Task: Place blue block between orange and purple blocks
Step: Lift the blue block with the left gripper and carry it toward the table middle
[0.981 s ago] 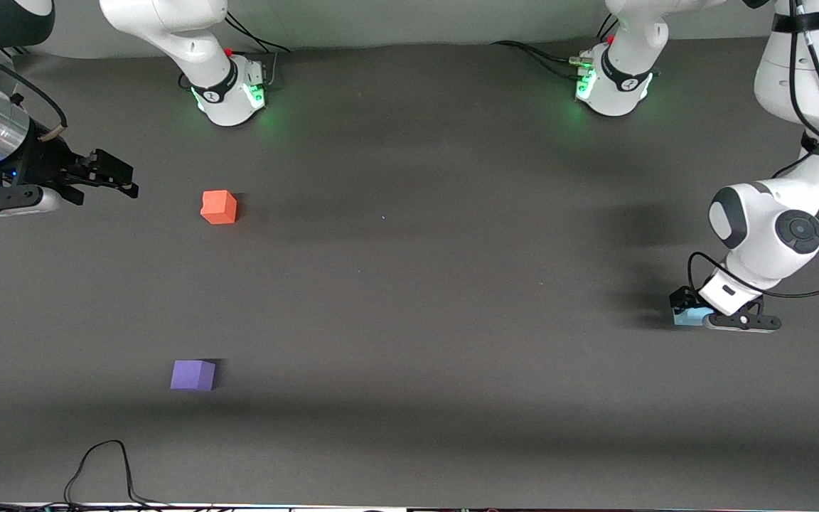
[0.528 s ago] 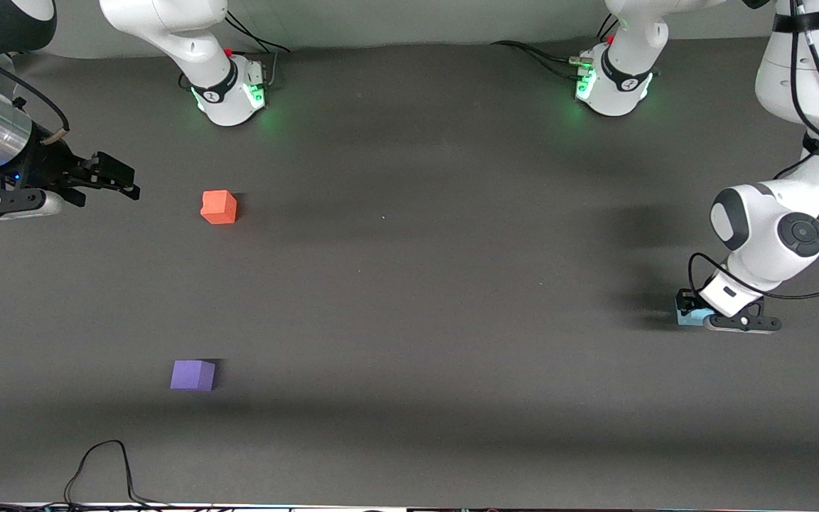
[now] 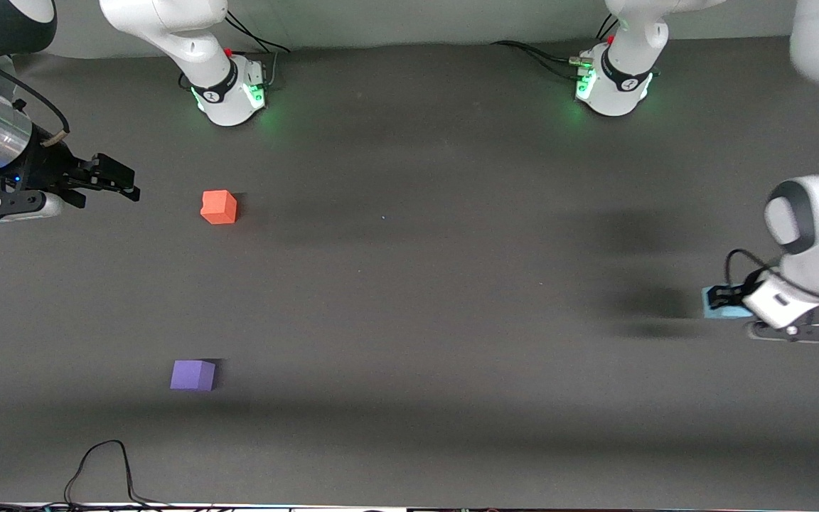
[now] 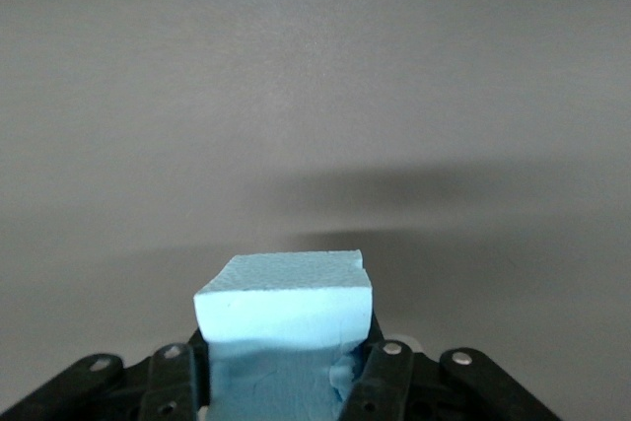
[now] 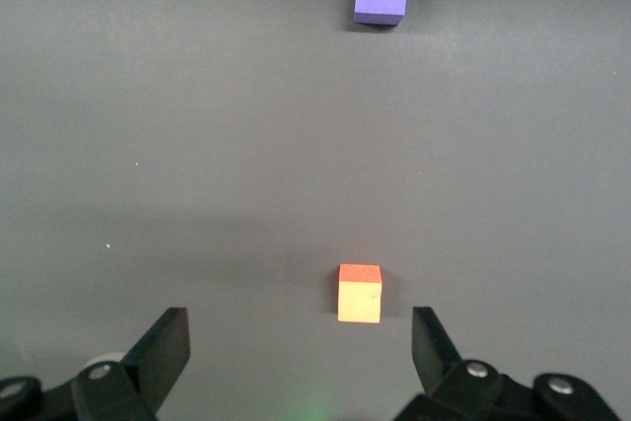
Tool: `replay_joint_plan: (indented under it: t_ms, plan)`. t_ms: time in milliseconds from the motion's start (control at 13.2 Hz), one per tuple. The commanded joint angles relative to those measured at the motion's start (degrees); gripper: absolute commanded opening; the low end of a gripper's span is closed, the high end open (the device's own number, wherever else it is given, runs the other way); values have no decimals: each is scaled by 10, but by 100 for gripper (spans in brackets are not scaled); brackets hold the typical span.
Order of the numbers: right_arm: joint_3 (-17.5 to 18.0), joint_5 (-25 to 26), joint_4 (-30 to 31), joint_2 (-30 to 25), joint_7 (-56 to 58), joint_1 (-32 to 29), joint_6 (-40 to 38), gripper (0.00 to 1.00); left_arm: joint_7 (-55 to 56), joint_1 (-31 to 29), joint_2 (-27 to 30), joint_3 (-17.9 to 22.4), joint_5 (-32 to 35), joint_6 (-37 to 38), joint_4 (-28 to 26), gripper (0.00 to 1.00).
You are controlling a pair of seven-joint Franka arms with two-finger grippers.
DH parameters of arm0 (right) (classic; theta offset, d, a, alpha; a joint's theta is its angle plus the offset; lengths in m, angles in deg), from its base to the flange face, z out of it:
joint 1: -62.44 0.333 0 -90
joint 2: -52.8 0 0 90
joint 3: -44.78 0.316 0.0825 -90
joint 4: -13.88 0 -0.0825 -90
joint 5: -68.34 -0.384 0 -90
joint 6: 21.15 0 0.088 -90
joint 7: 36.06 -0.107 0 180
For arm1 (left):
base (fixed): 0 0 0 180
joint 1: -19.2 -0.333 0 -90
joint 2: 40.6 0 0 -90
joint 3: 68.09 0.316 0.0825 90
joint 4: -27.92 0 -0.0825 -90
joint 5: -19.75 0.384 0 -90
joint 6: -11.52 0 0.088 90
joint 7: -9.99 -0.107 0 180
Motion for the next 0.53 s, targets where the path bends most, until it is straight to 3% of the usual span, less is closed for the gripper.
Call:
replay_joint_plan:
  t_ms: [0,226,453]
  plan:
    - [-7,-10,-16,7,14,5,-12,100,5,2,39,1,-2,152,82,19]
    - [-5,-10,-35,9,12,7,-11,100,42,19,41,-15,-3,235,143,19]
    - [-4,-10,-66,32,13,6,-8,100,205,68,39,-82,-3,279,185,19]
